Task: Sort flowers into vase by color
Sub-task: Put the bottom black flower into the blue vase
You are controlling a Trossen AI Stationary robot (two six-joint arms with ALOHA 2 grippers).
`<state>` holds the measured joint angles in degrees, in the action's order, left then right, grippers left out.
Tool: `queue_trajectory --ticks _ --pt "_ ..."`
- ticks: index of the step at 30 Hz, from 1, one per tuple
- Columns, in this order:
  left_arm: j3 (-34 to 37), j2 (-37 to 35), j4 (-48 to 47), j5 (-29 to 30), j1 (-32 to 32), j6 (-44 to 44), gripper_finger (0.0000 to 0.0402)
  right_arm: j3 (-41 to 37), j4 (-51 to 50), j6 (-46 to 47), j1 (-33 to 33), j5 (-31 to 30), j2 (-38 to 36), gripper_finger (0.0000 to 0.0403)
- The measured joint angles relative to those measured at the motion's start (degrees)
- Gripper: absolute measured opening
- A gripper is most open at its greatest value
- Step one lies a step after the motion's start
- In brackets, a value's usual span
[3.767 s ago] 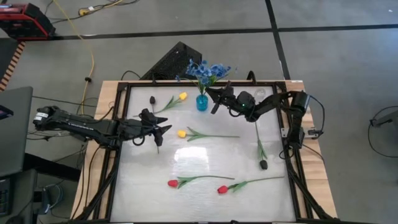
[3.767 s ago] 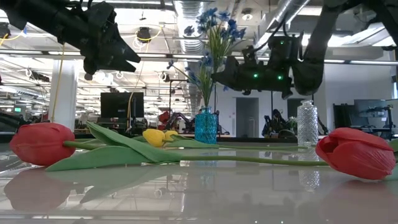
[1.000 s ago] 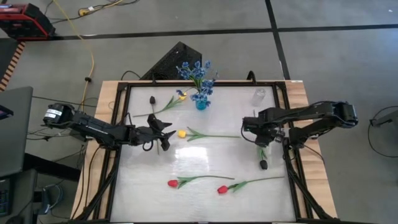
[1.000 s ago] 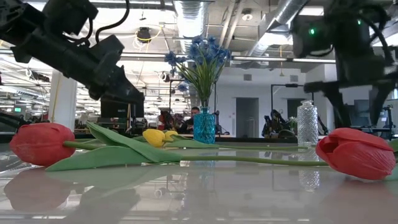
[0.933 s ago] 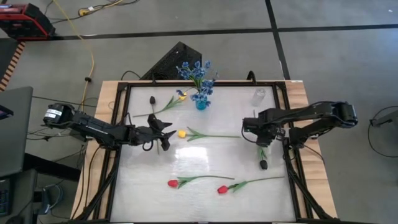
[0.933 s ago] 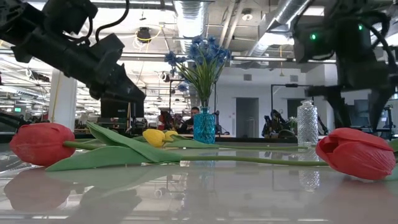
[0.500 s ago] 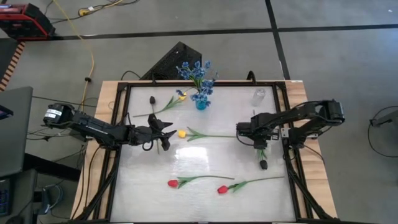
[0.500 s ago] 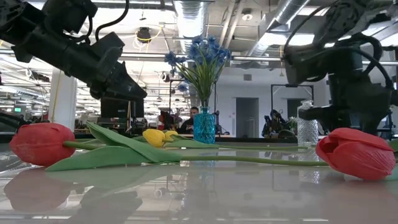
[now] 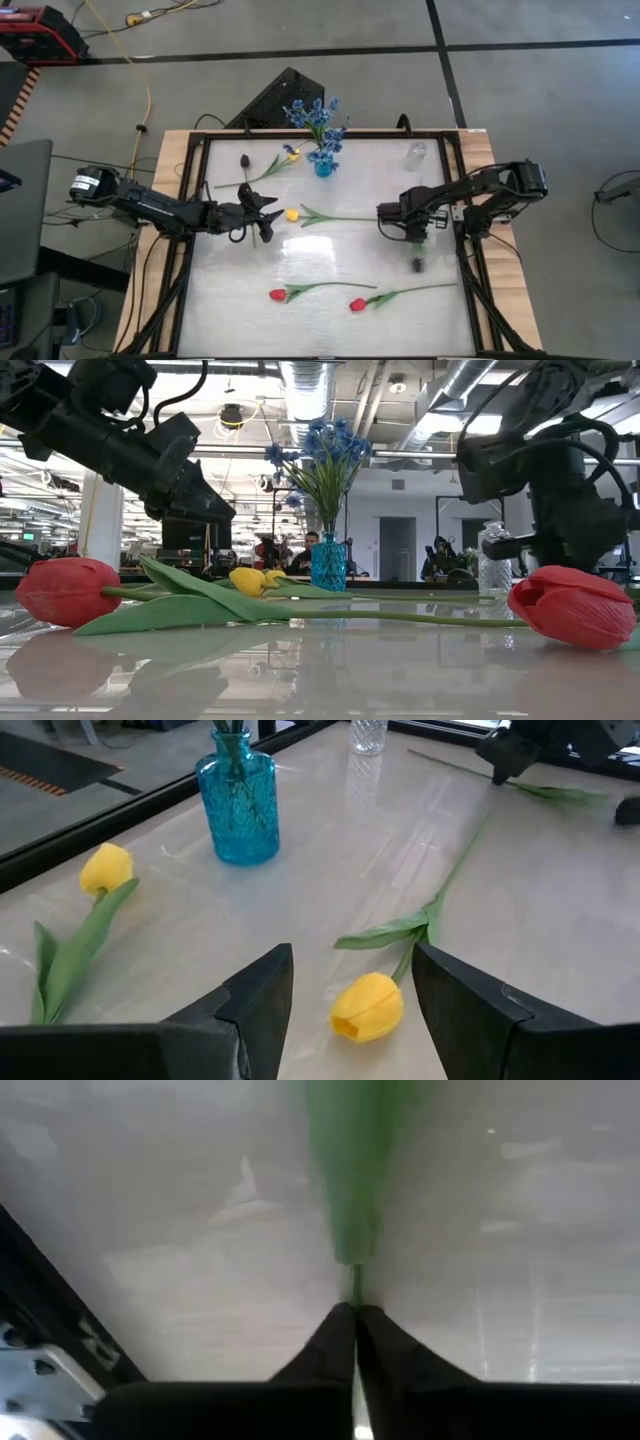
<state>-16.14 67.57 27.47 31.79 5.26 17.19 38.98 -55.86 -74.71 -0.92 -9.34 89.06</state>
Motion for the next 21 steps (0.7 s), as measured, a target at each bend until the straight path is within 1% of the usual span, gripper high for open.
queue_trajectory --ticks 2,6,7,8,10,14,18,21 --pt "0.0 0.0 -0.1 -0.01 0.0 0.0 0.0195 0.0 -0.45 2.86 0.89 -0.02 0.04 0.0016" --pt "-0.02 0.0 -0.14 -0.78 0.0 0.04 0.0195 2.02 -4.45 8.1 2.41 1.0 0.4 0.0021" --pt "-0.02 0.0 -0.14 -1.13 0.0 0.04 0.0195 2.96 -6.58 9.48 2.7 2.28 0.47 0.0023" --pt "-0.02 0.0 -0.14 -1.14 0.0 0.06 0.0195 4.24 -8.8 10.96 2.96 3.58 0.47 0.0024" --pt "-0.02 0.0 -0.12 -1.15 0.02 0.07 0.0195 7.6 -11.45 13.41 3.63 4.17 0.28 0.0021" --pt "-0.02 0.0 -0.05 -1.16 0.02 0.09 0.0195 14.36 -15.07 17.31 4.03 9.73 -0.22 0.0016" --pt "-0.02 -0.02 -0.16 -1.18 0.02 0.04 0.0195 19.6 -9.29 20.29 3.08 18.7 -4.19 0.0016" --pt "-0.02 -0.02 -0.42 -1.23 0.02 0.02 0.0195 19.58 -0.26 22.16 0.26 23.64 -10.7 0.0016"
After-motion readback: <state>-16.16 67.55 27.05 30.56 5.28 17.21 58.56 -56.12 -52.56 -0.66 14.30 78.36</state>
